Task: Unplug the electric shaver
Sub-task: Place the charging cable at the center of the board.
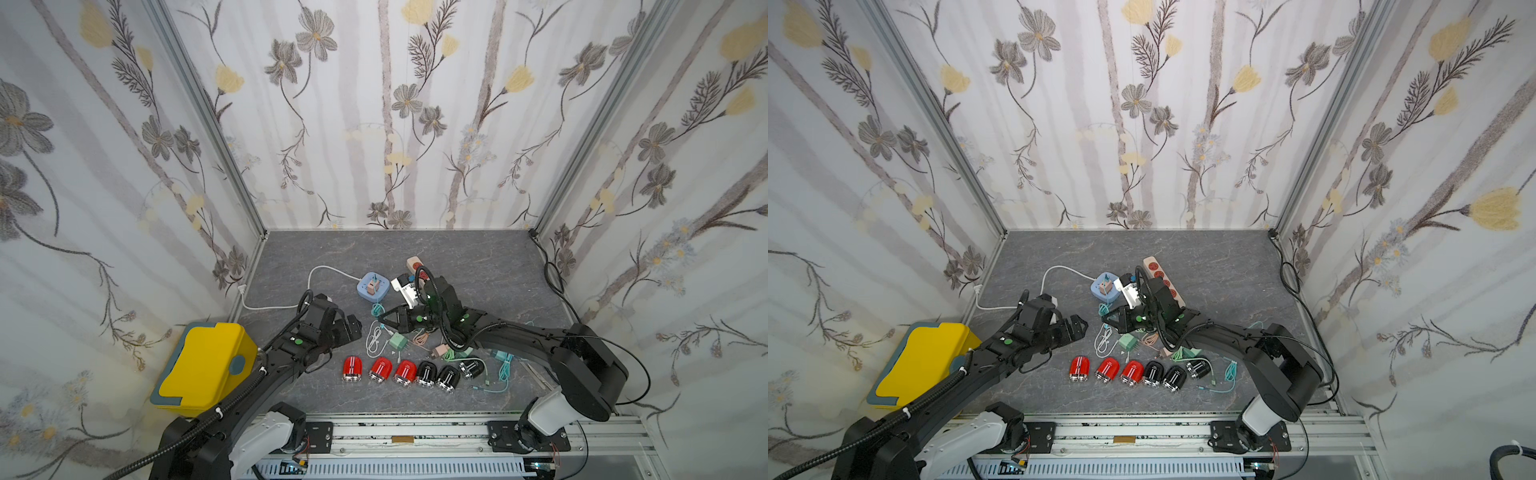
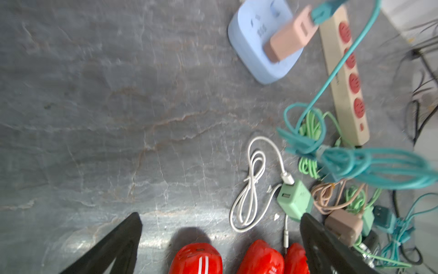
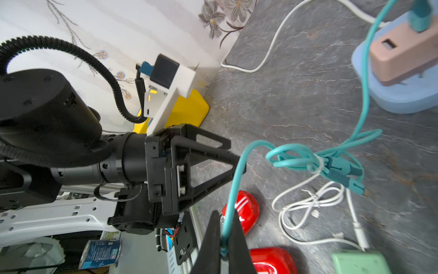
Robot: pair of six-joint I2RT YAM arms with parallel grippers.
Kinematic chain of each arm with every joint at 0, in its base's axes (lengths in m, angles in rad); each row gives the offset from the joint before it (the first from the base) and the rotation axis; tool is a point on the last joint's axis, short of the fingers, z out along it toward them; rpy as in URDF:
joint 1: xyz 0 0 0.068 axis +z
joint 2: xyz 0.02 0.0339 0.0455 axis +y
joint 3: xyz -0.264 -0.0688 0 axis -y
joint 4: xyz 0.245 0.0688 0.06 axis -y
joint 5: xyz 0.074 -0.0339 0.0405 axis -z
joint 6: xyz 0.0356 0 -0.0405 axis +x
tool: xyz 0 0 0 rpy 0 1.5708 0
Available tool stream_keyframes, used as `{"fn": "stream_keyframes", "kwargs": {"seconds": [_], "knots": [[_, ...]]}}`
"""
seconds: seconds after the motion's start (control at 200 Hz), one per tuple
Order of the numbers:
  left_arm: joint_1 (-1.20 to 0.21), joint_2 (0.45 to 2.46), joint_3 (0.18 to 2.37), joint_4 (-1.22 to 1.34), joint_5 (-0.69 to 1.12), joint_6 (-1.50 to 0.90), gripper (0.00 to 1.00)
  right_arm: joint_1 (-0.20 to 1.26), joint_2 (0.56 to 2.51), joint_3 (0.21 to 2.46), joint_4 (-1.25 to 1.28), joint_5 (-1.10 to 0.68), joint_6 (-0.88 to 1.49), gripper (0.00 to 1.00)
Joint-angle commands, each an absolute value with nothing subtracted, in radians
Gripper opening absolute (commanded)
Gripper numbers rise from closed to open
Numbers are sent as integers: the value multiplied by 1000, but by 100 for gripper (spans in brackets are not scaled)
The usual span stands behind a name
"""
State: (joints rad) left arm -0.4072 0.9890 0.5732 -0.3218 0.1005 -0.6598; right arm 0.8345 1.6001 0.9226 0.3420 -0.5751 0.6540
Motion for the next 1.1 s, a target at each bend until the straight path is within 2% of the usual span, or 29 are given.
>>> {"fn": "stream_keyframes", "kwargs": {"seconds": [0.0,0.22,0.41,0.5,0.724,0.959,1.094], "knots": [[-350,950,584,-245,112,-644,100,881,1652,970,433,-612,691,0],[-227,930,583,-195,162,-563,100,924,1772,1070,464,-594,743,0],[-134,943,597,-135,174,-549,100,945,1842,1129,445,-543,760,4],[-123,978,588,-96,193,-543,100,951,1871,1136,456,-527,777,4],[-122,1025,591,-105,108,-586,100,957,1940,1150,444,-467,776,5],[-123,975,524,37,254,-573,100,951,1940,1154,393,-423,749,27],[-124,941,503,58,217,-571,100,937,1901,1124,381,-393,728,37]]}}
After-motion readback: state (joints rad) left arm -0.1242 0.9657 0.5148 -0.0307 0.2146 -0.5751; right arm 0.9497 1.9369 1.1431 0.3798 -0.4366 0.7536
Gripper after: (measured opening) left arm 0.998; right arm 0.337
